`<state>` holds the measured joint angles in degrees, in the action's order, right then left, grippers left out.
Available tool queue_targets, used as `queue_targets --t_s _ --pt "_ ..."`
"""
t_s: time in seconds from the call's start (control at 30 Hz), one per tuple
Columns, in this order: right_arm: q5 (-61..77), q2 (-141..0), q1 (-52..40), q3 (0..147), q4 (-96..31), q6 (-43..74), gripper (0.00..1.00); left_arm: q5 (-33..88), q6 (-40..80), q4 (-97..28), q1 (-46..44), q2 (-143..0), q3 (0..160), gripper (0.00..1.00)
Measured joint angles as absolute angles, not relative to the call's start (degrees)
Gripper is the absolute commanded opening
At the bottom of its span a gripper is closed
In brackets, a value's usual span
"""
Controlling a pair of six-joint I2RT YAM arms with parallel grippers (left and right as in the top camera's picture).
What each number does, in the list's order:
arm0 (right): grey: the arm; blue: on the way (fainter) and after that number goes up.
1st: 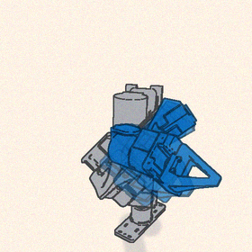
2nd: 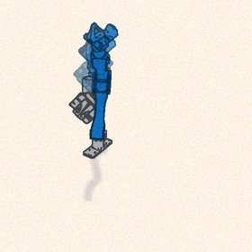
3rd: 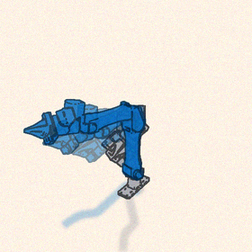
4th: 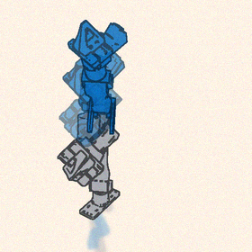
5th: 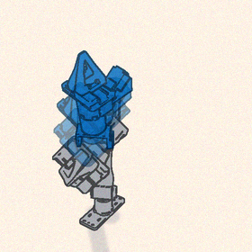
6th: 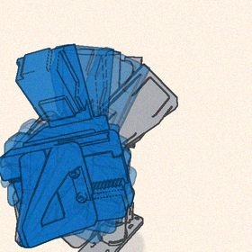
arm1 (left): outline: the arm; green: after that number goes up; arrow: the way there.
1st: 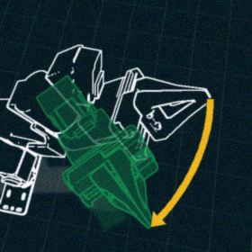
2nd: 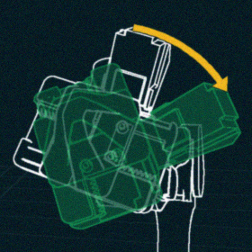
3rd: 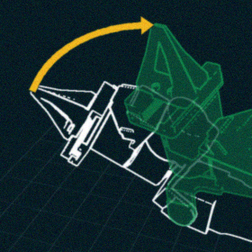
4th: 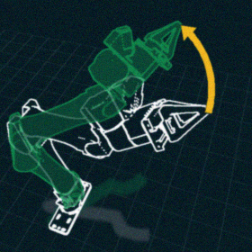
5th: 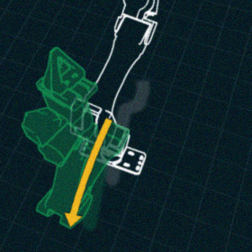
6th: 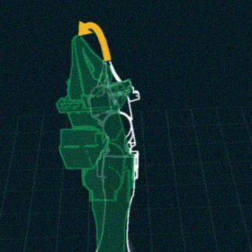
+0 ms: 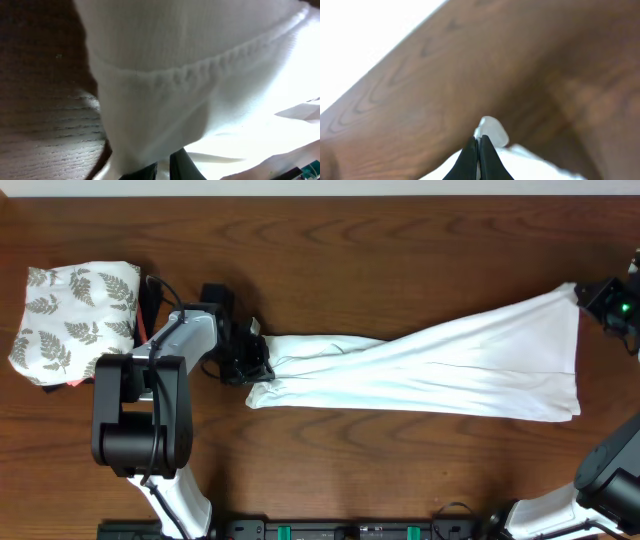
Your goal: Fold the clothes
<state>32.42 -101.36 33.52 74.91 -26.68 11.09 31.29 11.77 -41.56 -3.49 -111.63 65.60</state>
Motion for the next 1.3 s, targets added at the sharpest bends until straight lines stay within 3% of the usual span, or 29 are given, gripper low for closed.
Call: queue_targets --t_s 0.53,1.13,1.3 --pt "11.6 -101.4 35.0 75.0 -44.4 7.1 0.01 31.2 11.8 -41.6 -3.5 -111.6 65.6 0.12" --pt "-1.5 -101.4 35.0 74.8 -48.8 6.9 0.01 31.2 11.8 -41.6 -3.5 -111.6 65.6 0.12" --pt "-3.5 -101.4 35.0 73.1 -48.6 6.9 0.19 31.2 11.8 -41.6 -3.5 -111.6 65.6 0.12"
